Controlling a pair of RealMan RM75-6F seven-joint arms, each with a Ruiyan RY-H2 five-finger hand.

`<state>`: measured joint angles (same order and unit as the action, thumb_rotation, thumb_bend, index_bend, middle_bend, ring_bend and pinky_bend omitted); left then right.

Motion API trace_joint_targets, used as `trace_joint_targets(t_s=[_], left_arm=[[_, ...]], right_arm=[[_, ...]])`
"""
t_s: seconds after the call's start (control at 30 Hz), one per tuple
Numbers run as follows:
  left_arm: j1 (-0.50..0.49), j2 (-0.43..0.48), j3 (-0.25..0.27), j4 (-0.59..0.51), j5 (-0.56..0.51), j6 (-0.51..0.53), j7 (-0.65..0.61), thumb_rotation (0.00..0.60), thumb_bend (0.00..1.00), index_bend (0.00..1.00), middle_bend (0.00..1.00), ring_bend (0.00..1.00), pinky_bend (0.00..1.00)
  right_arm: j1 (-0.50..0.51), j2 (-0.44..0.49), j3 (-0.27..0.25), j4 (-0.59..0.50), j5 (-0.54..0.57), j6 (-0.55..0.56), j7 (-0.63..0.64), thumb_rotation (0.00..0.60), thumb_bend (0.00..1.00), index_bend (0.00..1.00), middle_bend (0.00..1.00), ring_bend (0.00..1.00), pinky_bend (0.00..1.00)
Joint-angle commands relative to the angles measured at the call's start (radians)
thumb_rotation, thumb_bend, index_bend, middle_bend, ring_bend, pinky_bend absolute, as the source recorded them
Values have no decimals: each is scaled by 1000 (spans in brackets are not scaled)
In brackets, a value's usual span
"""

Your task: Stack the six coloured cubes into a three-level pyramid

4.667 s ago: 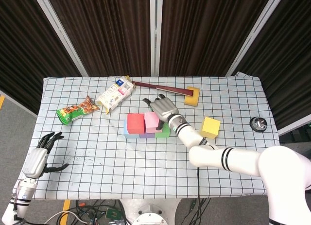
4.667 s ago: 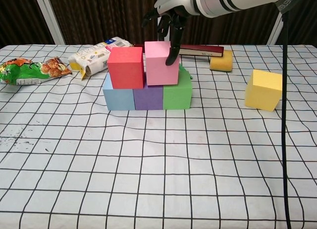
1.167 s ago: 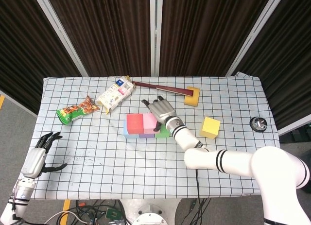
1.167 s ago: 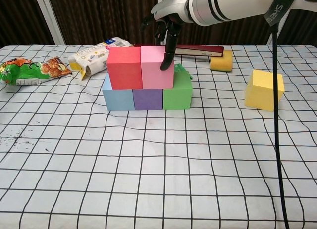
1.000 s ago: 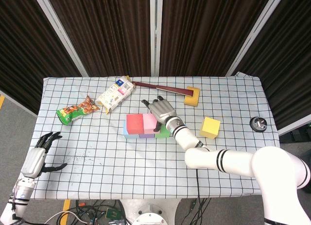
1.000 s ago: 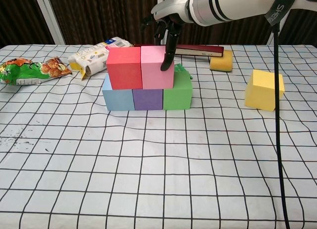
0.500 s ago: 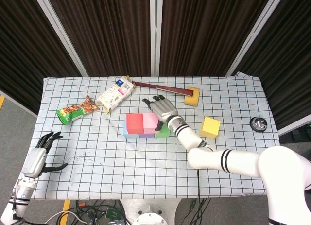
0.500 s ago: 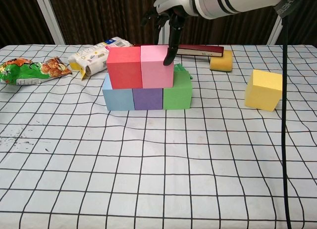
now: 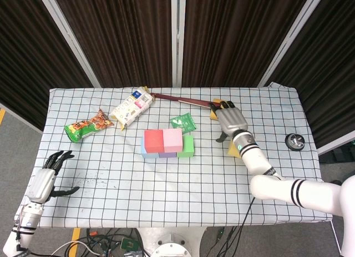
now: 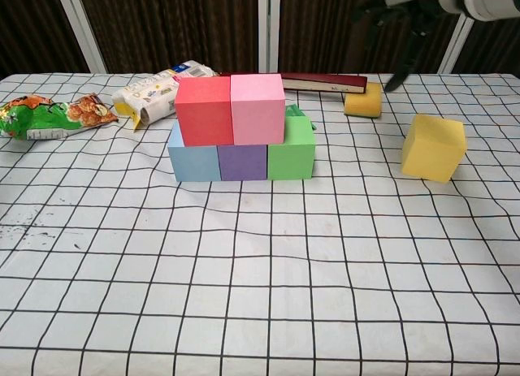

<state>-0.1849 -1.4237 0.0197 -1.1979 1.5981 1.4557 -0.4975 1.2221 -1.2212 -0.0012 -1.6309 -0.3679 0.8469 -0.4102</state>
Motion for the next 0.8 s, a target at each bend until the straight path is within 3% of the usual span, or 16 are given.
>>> trace_joint_targets(t_s=[0.03, 0.43, 0.8], left_arm=[[-3, -2, 1, -1, 0, -5, 4, 600, 3, 75, 167, 40, 67], [-13, -4, 8, -20, 3, -25, 33, 600, 3, 75, 167, 40, 67], [-11, 3, 6, -26, -3, -21, 30, 600, 3, 75, 167, 40, 67]], right_arm=[[-77, 4, -46, 27, -36, 6, 28, 600, 0, 0, 171, 0, 0], [-241, -89, -57, 175, -116, -12, 95, 600, 0, 0, 160, 0, 0], [-290, -124, 0, 218, -162, -16, 96, 600, 0, 0, 162, 0, 0]])
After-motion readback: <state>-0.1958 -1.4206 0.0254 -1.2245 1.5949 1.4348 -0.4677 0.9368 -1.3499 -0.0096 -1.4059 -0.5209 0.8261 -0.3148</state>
